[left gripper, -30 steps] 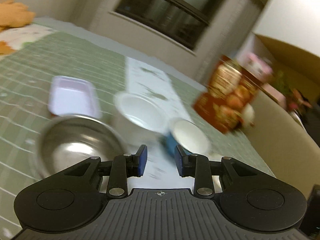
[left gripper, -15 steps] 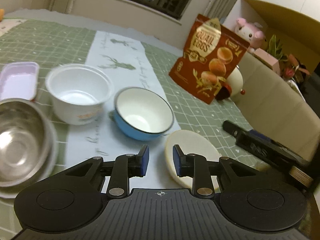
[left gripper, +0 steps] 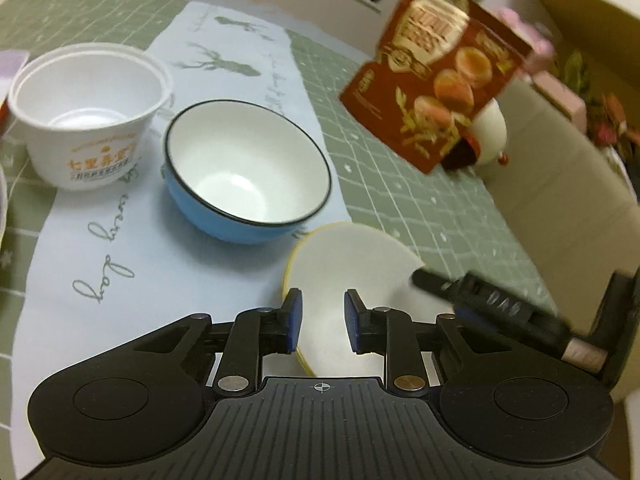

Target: Organize plates and bowls

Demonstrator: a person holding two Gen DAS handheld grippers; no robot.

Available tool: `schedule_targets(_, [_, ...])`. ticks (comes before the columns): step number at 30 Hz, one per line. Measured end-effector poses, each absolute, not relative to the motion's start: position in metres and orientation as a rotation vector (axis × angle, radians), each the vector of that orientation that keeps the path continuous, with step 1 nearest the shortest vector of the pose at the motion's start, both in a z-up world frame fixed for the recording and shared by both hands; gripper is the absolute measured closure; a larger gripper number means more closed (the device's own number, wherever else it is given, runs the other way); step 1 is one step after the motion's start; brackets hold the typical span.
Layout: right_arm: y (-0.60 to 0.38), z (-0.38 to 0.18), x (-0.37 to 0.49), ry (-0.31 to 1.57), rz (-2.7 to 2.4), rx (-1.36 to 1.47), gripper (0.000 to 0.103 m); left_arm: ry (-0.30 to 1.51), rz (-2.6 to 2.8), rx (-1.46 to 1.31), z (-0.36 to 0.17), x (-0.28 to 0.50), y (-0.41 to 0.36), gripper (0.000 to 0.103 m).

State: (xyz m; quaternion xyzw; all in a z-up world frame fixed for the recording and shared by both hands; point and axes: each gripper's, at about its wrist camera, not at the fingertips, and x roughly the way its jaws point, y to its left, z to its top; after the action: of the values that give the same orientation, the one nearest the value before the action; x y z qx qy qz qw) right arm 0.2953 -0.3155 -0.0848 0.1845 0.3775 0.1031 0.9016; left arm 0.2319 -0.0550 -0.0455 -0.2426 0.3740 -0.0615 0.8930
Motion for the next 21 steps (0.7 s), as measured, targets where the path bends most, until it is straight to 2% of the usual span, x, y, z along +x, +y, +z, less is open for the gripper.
schedule_targets(3, [-0.299,-0.086,0.297,0.807,0.246,0.351,0.037,0.696,-0.09,-0.531,-0.041,0.22,-0.044,0.075])
schedule_targets(4, [-0.295,-0.086,0.297,0.812,0.252,0.344,0.039,0.678,-0.091,-0.527,-0.038,0.217,-0.042,0.075])
schedule_targets(15, [-0.297,-0.098,0.302,0.865,0.275,0.384,0.041,0.87,-0.129,-0.499,-0.079,0.253,-0.056,0.075])
schedule_targets(21, [-0.288,-0.091,0.295,0.884,0.325,0.391,0.043,0.89,-0.202,-0.499,-0.093,0.261,-0.068,0.072])
